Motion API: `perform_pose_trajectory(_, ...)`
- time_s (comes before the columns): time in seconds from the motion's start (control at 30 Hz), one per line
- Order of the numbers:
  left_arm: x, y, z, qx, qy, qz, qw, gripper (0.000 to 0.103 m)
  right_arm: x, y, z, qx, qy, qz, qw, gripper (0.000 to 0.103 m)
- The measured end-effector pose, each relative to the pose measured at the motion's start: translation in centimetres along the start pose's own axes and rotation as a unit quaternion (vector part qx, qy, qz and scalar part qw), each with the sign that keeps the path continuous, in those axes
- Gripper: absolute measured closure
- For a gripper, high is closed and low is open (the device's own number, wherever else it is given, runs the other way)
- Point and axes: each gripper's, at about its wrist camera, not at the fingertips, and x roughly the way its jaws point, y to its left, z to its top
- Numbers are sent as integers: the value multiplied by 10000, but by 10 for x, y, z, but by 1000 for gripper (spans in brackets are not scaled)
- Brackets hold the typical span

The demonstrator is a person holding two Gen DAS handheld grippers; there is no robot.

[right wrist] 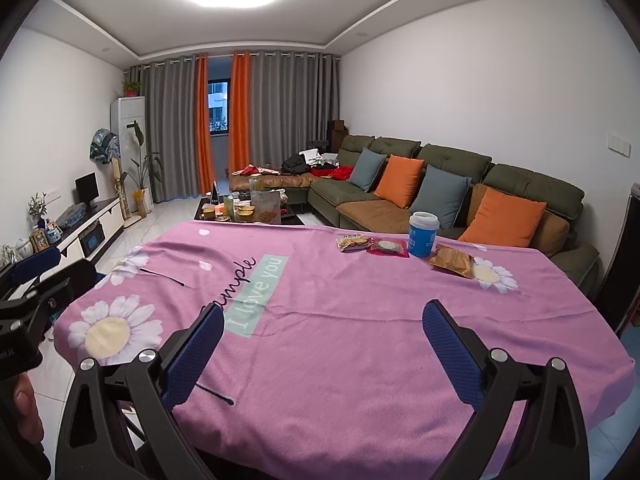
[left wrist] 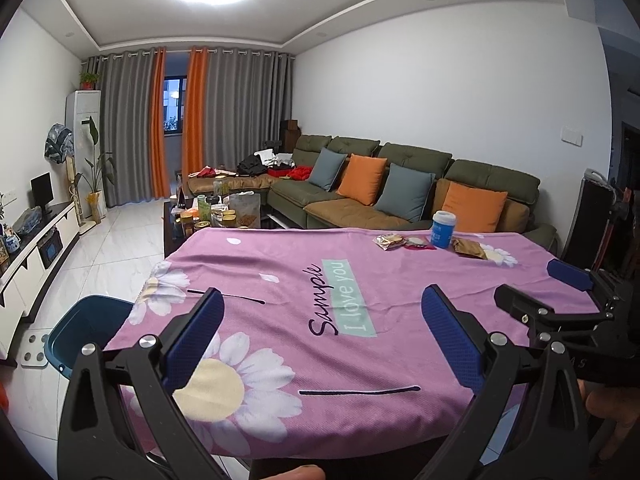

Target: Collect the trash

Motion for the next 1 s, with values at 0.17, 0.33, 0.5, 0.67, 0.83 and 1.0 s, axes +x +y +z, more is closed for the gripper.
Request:
perform_pose_trajectory(0.17,-13,-3,-4,31,-117,17,9999,6,-14,3,-5,46,-141,8,9999,7)
perform_pose_trajectory(0.33,-26,-7,-7,105,-289,25,9995,6,-27,4,-7,72,-305,-18,9995,7)
perform_pose_trajectory(0.5,-38,-11,-12,173,-439,41,9989,6,-39,3,-10,203,-485,-96,9986,7)
perform_pose_trajectory(0.67,-49,-12,-20,250,-555,91,9981,6,-52,4,-15,329,-722,-153,9967,7)
perform_pose_trajectory(0.83,-55,-7,-28,173,-574,130,9981,6,-65,7,-20,353,-946,-195,9947,7)
perform_pose_trajectory(1.0,-60,-8,-32,177,-633,118,9978,6,-75,11,-25,310,-1078,-150,9936,7)
